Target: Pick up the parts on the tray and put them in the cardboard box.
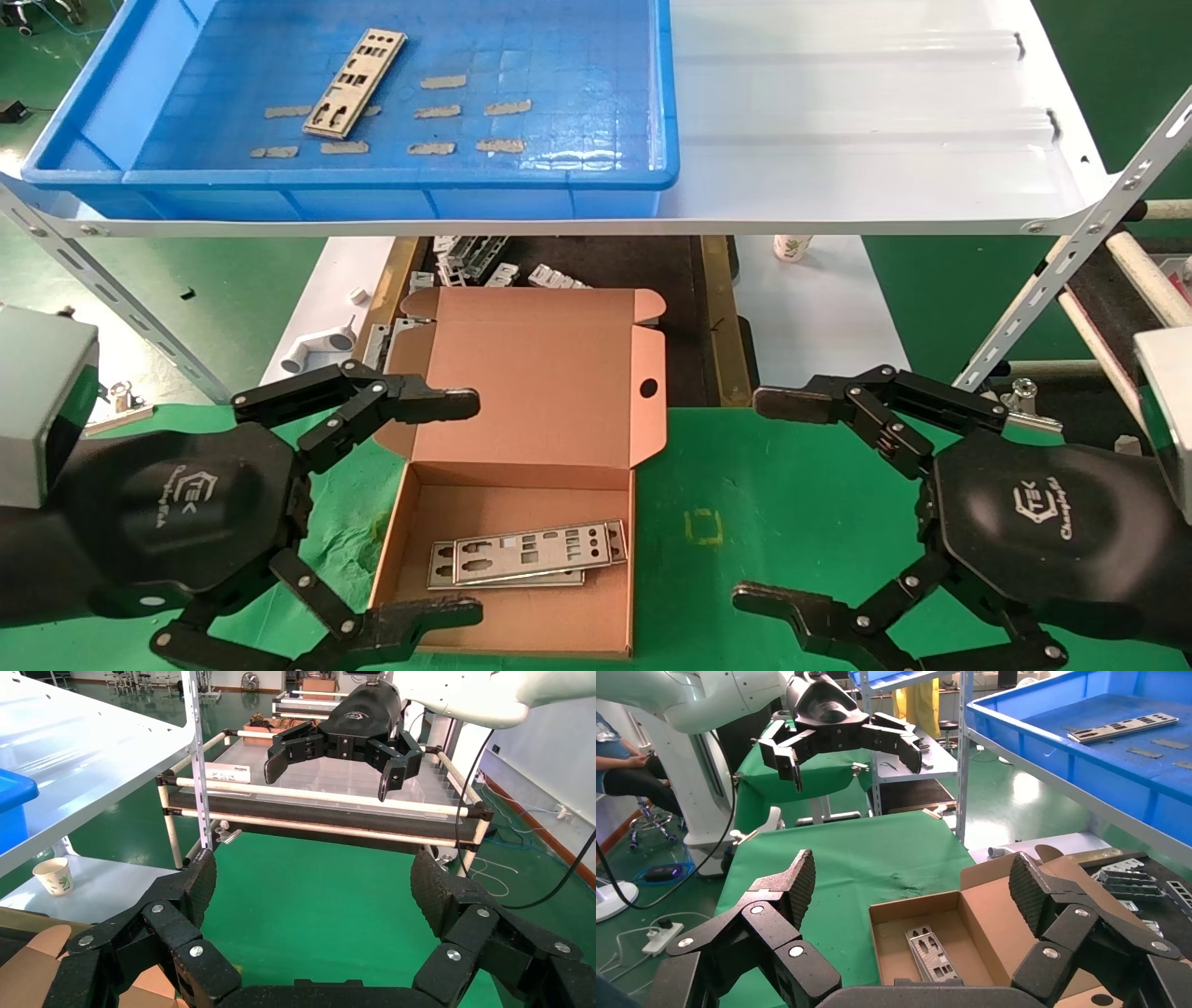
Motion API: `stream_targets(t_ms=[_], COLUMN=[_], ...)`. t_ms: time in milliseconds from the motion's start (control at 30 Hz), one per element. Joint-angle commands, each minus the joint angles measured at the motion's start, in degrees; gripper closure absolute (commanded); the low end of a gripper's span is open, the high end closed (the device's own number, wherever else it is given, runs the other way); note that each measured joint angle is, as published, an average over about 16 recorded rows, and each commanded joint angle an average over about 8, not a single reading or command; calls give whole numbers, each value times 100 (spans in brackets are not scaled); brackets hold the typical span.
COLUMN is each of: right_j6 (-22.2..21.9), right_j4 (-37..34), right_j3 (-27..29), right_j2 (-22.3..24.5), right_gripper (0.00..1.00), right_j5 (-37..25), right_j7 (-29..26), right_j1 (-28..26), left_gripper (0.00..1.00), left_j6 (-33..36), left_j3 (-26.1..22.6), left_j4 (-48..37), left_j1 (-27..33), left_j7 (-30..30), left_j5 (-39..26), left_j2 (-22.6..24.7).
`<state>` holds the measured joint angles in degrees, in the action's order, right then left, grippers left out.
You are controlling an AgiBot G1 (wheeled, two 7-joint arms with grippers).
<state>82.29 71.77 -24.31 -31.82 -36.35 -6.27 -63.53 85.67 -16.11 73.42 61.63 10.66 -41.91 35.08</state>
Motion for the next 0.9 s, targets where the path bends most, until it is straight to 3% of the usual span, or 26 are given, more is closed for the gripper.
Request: stream_targets(t_ms=[33, 200, 267, 500, 900], right_j6=[0, 0, 0, 0, 0], right_j4=[0, 0, 0, -1, -1], right_j3=[0, 0, 0, 0, 0], right_j2=[0, 0, 0, 0, 0], right_gripper=[29, 89, 99, 100, 100], right_j5=[0, 0, 0, 0, 0], right_j7=[0, 0, 0, 0, 0], right_j1=[0, 0, 0, 0, 0], left_gripper=[0, 0, 0, 0, 0], left_j6=[1, -51, -134, -696, -1491], left_j3=[0, 6, 10, -57, -604], left_j4=[2, -25, -84, -734, -3281], left_j1=[-1, 17, 57, 658, 2819], left_j7=[1, -9, -32, -130, -475], left_j5=[1, -15, -50, -470, -1889], left_j2=[-1, 22, 68, 472, 1482])
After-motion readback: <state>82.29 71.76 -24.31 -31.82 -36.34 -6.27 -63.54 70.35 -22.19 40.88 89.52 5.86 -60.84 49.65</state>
